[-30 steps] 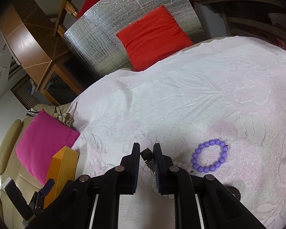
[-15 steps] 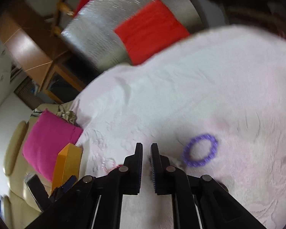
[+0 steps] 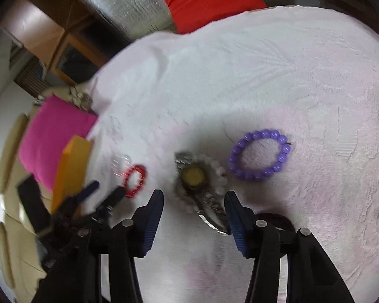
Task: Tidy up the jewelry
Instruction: 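Grasp the red bead bracelet with the left gripper while the right grips the watch band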
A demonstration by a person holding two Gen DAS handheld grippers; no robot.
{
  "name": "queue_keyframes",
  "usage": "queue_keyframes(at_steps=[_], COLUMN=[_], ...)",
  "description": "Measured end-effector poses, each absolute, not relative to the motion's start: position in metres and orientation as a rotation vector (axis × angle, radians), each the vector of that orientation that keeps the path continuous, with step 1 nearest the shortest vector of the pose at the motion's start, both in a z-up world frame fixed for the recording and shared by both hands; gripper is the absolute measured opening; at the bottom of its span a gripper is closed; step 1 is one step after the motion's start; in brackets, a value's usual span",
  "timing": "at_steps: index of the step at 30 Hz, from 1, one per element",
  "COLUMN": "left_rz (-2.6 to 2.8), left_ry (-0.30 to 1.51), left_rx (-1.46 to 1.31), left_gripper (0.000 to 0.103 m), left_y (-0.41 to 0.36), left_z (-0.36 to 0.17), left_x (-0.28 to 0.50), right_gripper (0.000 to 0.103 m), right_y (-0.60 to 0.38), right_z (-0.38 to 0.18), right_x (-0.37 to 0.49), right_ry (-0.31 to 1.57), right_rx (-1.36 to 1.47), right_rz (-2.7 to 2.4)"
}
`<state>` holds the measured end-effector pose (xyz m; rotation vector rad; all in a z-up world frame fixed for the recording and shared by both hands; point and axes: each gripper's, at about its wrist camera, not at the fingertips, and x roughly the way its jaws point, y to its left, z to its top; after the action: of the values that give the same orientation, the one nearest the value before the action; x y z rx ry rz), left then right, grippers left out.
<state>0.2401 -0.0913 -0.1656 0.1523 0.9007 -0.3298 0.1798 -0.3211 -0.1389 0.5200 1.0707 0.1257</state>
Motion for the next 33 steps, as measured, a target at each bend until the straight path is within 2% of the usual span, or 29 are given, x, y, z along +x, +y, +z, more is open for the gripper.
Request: queue_keyframes(at_steps=[2,5,7,8,10,11,13,15,33], left_rz=[-0.344,-0.383,-0.39,-0.399,-0.419,-0.426,-0.44,-0.459,-0.533], left_ry=[0.913,0.918,0.923,0.936,0.947,0.94,0.937,0.94,0.932], left_rx=[0.147,0.139,0.138,0.138,0.124,0.129,0.141,0.154,0.212], left_gripper=[0.083,0.069,0.051,0.047,0.037,0.034,0.018,0.01,0.009], left_y=[-0.093,-0.095,-0.095,-0.095,-0.096,-0.098,-0.101,-0.103,-0.07], left_z=[-0.169,-0.173,-0.175,-0.177,-0.18,-0.179,-0.179,-0.179,-0.166], left_x=[0.244,0.246,0.248,0.25,0.252,0.252,0.25,0.247,0.21], right_gripper=[0.053,0.054,0.052,0.05,0.026,0.024,0.015,0.015,0.014], right_y=[-0.32,-0.314,-0.307,-0.304,-0.297,-0.295,-0.292,-0.292,-0.271], right_z=[-0.143,-0.144,-0.144,-0.144,-0.145,-0.145,-0.144,-0.143,-0.149], right_x=[0.181,0.18,0.178,0.178,0.177,0.175,0.172,0.169,0.15], right_ry=[1.08,1.084,1.083,1.082,1.098,1.101,1.102,1.109,1.221], right_rx=[0.5,0.435,0.372,0.354,0.314,0.297,0.266,0.275,0.345], right_rz=[0.125,0.14,0.15,0.155,0.171,0.17,0.177,0.198,0.328])
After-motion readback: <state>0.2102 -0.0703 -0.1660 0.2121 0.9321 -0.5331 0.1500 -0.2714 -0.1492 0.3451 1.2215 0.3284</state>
